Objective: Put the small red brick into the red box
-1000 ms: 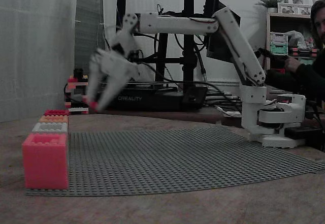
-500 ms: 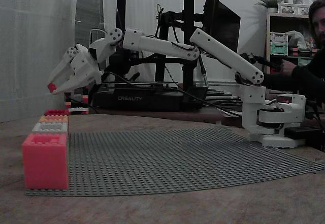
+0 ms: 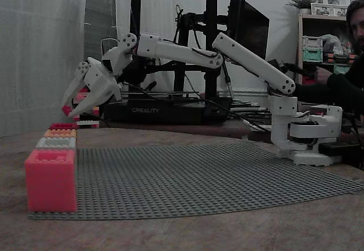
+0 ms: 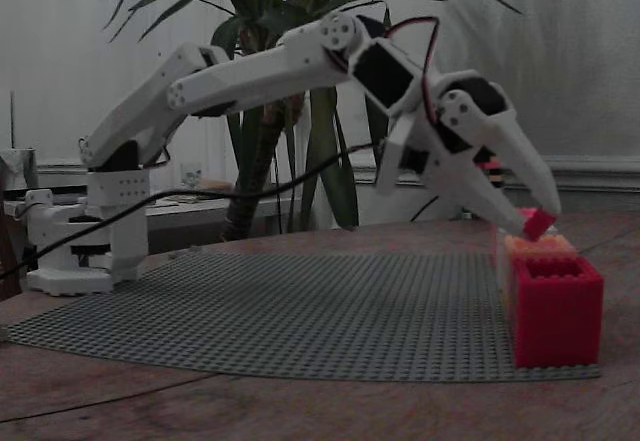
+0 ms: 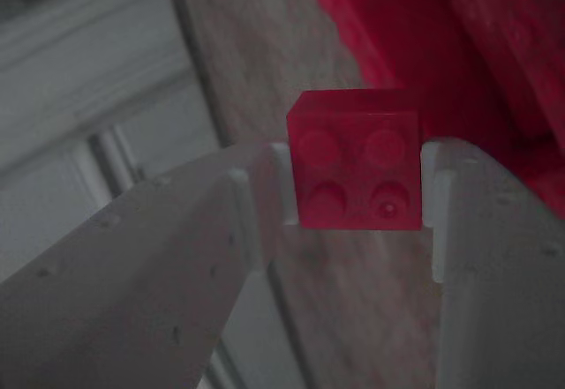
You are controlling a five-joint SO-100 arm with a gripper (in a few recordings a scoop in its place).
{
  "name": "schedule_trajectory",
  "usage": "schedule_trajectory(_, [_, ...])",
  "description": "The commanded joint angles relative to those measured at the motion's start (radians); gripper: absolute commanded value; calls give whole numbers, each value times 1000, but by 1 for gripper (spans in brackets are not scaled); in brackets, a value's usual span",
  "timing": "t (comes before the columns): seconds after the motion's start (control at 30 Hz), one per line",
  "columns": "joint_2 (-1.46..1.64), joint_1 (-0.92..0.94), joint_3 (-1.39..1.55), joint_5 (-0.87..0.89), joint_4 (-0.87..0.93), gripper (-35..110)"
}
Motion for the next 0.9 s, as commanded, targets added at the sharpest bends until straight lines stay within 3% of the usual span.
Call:
schedule_trajectory(0.0, [60, 20, -43, 6, -28, 0])
schedule_trajectory(0.67, [23, 31, -54, 20, -57, 16])
schedule_trajectory(0.87, [117, 31, -6, 43, -57, 4])
